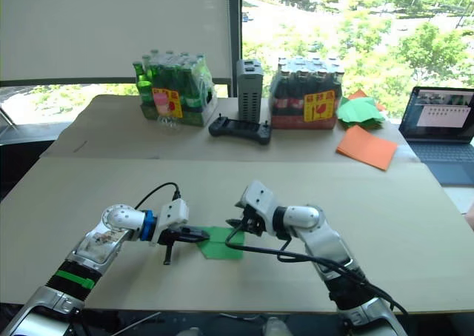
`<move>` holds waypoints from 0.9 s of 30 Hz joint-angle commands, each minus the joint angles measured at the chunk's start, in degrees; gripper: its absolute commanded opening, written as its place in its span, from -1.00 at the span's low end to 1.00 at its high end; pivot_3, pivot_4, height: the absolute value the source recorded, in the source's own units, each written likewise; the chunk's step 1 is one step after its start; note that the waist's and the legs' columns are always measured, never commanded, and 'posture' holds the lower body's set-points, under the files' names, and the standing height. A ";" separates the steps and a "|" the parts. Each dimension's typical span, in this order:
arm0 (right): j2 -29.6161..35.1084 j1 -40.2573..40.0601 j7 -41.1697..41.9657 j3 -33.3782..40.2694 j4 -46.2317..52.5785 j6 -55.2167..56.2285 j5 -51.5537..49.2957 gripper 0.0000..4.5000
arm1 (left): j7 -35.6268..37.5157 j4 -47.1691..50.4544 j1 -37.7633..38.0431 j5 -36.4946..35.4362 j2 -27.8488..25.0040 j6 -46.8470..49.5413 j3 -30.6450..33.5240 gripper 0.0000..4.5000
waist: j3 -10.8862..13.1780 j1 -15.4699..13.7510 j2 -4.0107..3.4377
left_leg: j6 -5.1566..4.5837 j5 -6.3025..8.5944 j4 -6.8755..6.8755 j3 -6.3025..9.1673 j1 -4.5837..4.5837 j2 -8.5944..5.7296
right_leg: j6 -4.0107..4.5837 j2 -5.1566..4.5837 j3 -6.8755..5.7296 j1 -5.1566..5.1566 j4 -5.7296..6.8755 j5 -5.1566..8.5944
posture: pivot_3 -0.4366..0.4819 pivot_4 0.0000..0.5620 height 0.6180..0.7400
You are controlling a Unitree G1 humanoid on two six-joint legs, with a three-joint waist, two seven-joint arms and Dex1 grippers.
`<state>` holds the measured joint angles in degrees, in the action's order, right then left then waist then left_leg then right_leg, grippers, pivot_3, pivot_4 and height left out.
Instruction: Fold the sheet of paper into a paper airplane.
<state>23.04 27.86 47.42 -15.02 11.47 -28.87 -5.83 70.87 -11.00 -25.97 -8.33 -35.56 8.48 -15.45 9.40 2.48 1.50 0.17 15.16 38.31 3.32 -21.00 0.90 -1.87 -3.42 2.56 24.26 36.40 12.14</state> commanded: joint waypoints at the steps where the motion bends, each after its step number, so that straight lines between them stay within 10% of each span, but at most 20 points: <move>1: -0.20 0.16 0.59 0.11 4.36 -0.21 -2.14 0.04 | 0.12 -0.95 1.12 1.55 -0.17 0.69 -1.23 -1.00 | 0.00 -0.03 -0.01 | 0.00 0.00 0.00 0.00 0.01 0.00 | 0.00 0.00 0.00 0.00 0.00 0.00 | -0.05 -0.47 1.00; 8: 0.49 -1.98 2.10 -8.18 1.47 4.81 2.37 -0.99 | -0.47 0.73 1.34 1.61 0.24 1.25 -1.60 -1.00 | 0.00 0.03 -0.01 | 0.00 0.00 0.00 -0.02 0.00 -0.01 | 0.00 0.00 0.00 -0.01 -0.03 0.00 | -0.05 -0.47 1.00; 27: 3.60 -4.77 2.90 -13.68 -8.05 2.88 8.93 -0.99 | -1.58 4.89 3.91 1.46 -1.09 3.03 -1.14 -1.00 | -0.08 -0.05 -0.08 | 0.00 0.00 -0.01 -0.01 0.10 0.00 | -0.01 0.00 0.00 -0.13 -0.08 0.01 | -0.05 -0.47 1.00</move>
<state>25.15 24.98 50.27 -27.96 6.16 -22.77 1.38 69.12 -6.29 -23.17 -8.25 -35.62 10.76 -15.68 9.32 2.44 1.42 0.17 15.17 38.30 3.31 -20.87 0.90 -1.88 -3.43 2.56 24.09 36.30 12.15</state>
